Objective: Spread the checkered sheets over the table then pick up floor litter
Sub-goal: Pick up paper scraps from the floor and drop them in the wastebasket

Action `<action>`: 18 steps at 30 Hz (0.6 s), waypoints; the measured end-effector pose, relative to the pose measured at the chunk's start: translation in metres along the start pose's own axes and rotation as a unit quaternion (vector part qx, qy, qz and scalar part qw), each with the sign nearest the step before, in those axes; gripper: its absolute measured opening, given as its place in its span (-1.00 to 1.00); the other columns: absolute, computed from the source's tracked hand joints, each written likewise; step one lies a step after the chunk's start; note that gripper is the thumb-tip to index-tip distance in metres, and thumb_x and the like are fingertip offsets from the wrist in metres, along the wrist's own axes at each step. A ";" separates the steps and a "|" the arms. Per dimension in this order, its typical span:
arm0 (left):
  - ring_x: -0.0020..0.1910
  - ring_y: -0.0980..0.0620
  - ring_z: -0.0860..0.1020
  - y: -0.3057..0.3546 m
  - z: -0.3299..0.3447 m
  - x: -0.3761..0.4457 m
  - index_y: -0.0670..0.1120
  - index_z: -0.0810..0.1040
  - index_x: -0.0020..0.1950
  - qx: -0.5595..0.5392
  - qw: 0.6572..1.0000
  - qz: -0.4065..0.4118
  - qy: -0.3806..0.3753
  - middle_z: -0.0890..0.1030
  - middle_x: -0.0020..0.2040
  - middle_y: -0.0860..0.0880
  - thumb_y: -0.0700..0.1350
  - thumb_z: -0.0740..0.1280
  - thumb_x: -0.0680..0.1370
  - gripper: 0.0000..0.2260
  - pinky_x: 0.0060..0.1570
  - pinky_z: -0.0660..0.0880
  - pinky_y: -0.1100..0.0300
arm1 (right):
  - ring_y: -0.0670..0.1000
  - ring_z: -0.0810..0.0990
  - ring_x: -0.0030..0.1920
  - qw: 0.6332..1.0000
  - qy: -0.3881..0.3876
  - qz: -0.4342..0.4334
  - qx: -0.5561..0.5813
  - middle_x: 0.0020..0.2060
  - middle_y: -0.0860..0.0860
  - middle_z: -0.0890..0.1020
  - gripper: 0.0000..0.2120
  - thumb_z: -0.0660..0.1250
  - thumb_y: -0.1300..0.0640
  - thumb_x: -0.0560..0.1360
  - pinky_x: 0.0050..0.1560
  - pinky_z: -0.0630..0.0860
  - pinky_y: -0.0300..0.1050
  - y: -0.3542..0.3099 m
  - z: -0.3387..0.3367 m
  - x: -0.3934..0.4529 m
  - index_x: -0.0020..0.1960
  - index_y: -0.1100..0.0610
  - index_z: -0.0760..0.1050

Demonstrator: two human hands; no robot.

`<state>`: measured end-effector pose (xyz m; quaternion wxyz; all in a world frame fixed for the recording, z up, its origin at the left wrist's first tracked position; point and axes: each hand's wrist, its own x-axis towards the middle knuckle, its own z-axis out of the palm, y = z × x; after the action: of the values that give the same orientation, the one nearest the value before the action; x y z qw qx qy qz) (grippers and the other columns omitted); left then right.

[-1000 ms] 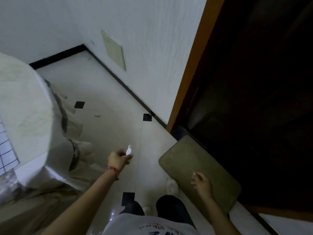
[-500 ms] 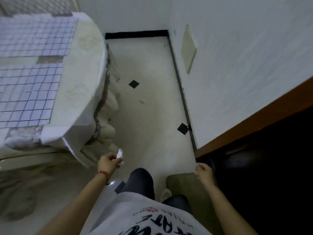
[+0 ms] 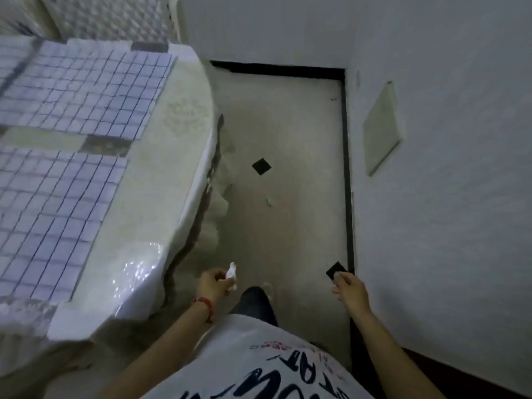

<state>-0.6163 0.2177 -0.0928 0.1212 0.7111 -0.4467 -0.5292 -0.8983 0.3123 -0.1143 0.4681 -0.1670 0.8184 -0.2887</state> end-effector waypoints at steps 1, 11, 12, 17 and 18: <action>-0.37 -0.01 0.51 0.023 0.002 0.016 -0.19 0.53 -0.31 0.023 1.000 0.003 -0.015 0.57 -0.39 -0.11 -0.24 0.38 0.44 -0.87 -0.34 0.47 0.25 | 0.20 0.59 -0.01 1.000 0.005 0.001 0.006 0.07 0.26 0.59 -0.69 0.19 0.17 0.58 -0.15 0.44 -0.13 -0.014 -0.003 0.013 0.21 0.37 0.45; -0.23 -0.11 0.57 0.233 0.039 0.178 -0.37 0.54 -0.13 0.029 0.996 0.086 -0.017 0.61 -0.22 -0.25 -0.21 0.38 0.44 -0.80 -0.03 0.56 -0.03 | 0.24 0.57 0.01 0.999 0.004 0.035 0.023 0.05 0.28 0.59 -0.75 0.19 0.18 0.57 -0.03 0.51 -0.02 -0.122 -0.035 0.143 0.14 0.31 0.48; -0.23 -0.10 0.57 0.245 0.045 0.191 -0.36 0.54 -0.12 0.023 0.996 0.081 -0.010 0.60 -0.22 -0.24 -0.21 0.38 0.44 -0.81 -0.03 0.57 -0.04 | 0.24 0.56 0.03 0.999 -0.005 0.033 0.019 0.07 0.27 0.58 -0.76 0.19 0.18 0.57 0.02 0.51 -0.01 -0.134 -0.039 0.164 0.14 0.30 0.48; -0.26 -0.09 0.56 0.273 0.064 0.230 -0.22 0.53 -0.27 -0.007 0.999 0.015 0.029 0.59 -0.28 -0.17 -0.23 0.40 0.43 -0.89 -0.01 0.58 -0.08 | 0.08 0.52 -0.04 0.998 -0.058 0.013 -0.030 0.07 0.21 0.58 -0.73 0.18 0.17 0.58 0.01 0.48 -0.09 -0.210 -0.054 0.253 0.19 0.31 0.48; -0.28 -0.08 0.56 0.275 0.067 0.234 -0.15 0.53 -0.31 -0.012 0.999 -0.003 0.033 0.58 -0.31 -0.13 -0.23 0.40 0.43 -0.87 -0.02 0.59 -0.08 | 0.07 0.52 -0.05 0.997 -0.065 0.006 -0.044 0.08 0.23 0.58 -0.72 0.18 0.17 0.58 0.03 0.49 -0.07 -0.225 -0.056 0.267 0.20 0.31 0.47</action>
<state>-0.8039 -0.0984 -0.0936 0.1422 0.7280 -0.4341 -0.5112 -1.0806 0.0095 -0.1294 0.5142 -0.2012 0.7989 -0.2385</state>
